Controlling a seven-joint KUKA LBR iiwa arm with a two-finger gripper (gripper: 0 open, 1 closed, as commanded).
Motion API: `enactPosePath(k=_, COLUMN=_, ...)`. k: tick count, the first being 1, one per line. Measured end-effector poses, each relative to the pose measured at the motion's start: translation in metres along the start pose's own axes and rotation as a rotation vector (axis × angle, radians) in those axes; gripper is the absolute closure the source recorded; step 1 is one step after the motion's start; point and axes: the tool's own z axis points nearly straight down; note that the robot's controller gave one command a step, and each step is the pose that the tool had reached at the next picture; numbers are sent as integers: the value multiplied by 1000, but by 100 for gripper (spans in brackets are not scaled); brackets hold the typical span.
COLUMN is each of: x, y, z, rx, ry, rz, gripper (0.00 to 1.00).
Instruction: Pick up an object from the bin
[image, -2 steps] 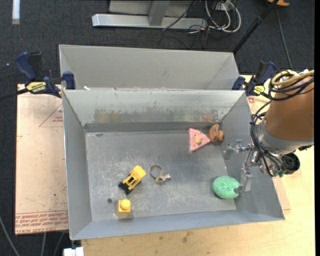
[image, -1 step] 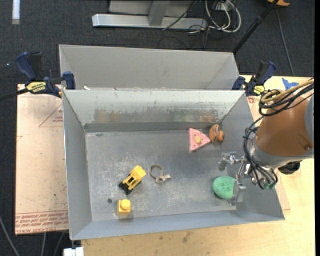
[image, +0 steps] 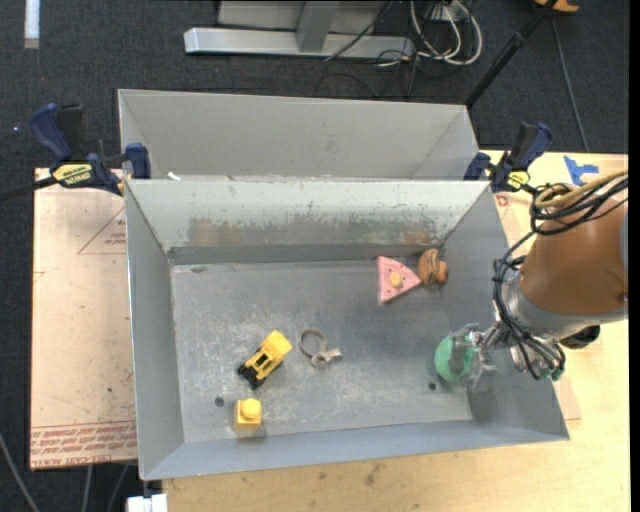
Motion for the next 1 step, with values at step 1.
enactPosePath(k=1, x=0, y=0, z=1, rx=-1, ry=1, rz=-2, gripper=100)
